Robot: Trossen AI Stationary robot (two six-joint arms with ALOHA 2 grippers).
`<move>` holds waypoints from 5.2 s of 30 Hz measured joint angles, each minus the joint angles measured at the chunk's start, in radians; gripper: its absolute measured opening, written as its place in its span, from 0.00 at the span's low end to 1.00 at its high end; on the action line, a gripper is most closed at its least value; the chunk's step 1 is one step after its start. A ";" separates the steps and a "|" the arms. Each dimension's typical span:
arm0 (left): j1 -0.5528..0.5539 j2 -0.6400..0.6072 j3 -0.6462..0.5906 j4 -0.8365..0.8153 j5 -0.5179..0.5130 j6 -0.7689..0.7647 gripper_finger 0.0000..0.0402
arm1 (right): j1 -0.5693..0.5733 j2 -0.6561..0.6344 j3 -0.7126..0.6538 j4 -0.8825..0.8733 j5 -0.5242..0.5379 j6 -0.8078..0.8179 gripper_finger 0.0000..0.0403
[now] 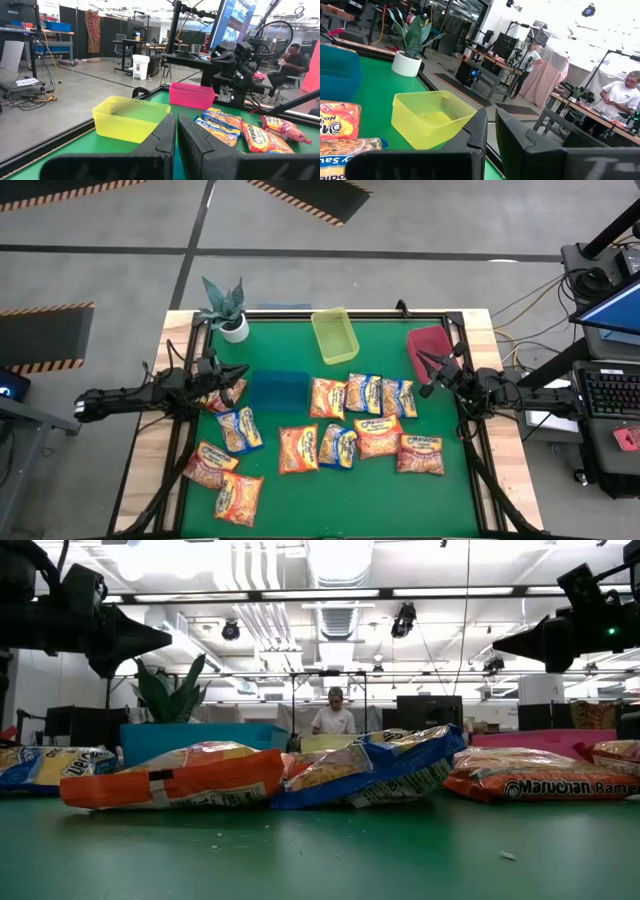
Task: Sort Maruchan noodles
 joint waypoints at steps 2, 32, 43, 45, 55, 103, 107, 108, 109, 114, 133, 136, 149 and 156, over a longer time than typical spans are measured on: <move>0.000 0.000 0.000 0.000 0.000 0.000 0.00 | 0.000 0.000 0.000 0.000 0.000 0.000 0.07; -0.001 0.024 0.000 0.207 -0.055 -0.363 0.00 | -0.002 0.003 0.000 0.012 0.215 1.143 0.07; -0.001 0.282 0.000 0.761 0.106 -0.364 0.00 | -0.003 0.008 0.051 0.221 0.156 0.987 0.07; -0.001 0.333 0.015 0.779 0.105 -0.368 0.00 | -0.005 0.012 0.086 0.220 0.156 0.951 0.07; -0.004 0.614 0.236 0.498 0.106 -0.453 0.00 | -0.006 0.096 0.226 0.201 0.155 0.793 0.07; 0.057 1.874 1.346 -0.499 0.490 0.224 0.00 | -0.004 0.235 0.409 -0.202 0.146 0.663 0.07; 0.079 1.892 1.377 -0.538 0.490 0.236 0.00 | -0.005 0.235 0.409 -0.265 0.132 0.696 0.07; 0.084 1.896 1.380 -0.539 0.490 0.236 0.00 | -0.004 0.235 0.409 -0.276 0.122 0.700 0.07; 0.088 1.901 1.382 -0.544 0.490 0.236 0.01 | -0.004 0.235 0.409 -0.284 0.118 0.701 0.07; 0.105 1.921 1.392 -0.548 0.490 0.237 0.11 | -0.004 0.235 0.409 -0.297 0.052 0.702 0.07; 0.116 1.927 1.390 -0.551 0.463 0.202 0.73 | -0.004 0.236 0.407 -0.314 0.016 0.716 0.07; 0.126 1.928 1.390 -0.534 0.465 0.205 0.73 | -0.005 0.236 0.407 -0.314 0.016 0.715 0.07; 0.153 2.037 1.375 -0.497 0.523 0.216 0.68 | -0.005 0.236 0.407 -0.313 0.017 0.699 0.07; 0.154 2.066 1.379 -0.486 0.532 0.213 0.67 | -0.005 0.236 0.407 -0.313 0.018 0.697 0.07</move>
